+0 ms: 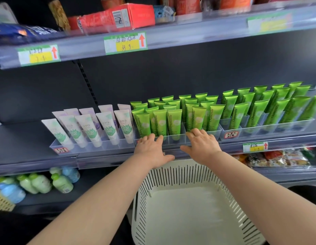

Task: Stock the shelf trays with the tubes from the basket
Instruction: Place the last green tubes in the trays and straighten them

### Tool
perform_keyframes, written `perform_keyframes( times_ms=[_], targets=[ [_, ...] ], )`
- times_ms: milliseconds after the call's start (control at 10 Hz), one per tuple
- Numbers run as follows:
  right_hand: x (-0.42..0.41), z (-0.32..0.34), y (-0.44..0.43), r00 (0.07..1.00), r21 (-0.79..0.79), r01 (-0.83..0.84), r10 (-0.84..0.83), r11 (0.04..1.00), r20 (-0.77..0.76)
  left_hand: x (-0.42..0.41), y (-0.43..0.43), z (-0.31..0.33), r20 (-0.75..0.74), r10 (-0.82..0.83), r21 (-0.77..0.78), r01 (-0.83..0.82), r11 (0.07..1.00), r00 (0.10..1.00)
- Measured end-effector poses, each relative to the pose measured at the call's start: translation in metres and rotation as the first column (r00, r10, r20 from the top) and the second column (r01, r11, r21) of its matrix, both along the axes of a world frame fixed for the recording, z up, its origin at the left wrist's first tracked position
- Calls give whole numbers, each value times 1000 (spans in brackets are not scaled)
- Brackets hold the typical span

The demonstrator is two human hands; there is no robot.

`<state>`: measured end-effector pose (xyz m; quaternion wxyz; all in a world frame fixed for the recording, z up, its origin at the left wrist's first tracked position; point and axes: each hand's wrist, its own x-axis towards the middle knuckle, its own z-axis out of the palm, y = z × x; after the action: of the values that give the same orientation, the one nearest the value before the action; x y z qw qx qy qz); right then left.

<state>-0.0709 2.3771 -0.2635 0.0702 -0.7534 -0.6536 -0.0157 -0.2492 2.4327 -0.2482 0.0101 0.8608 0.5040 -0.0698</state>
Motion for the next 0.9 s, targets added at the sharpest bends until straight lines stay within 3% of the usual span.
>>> perform_keyframes(
  times_ms=[600,900],
  targets=[
    [8,13,-17,1000,-14,-24,24,1000,-13,16,-14,22,-39,-3,-76,0,997,999],
    [56,60,-42,992,275,76,-100,959,74,83,-28,77,148,-210,98,197,975,966]
  ],
)
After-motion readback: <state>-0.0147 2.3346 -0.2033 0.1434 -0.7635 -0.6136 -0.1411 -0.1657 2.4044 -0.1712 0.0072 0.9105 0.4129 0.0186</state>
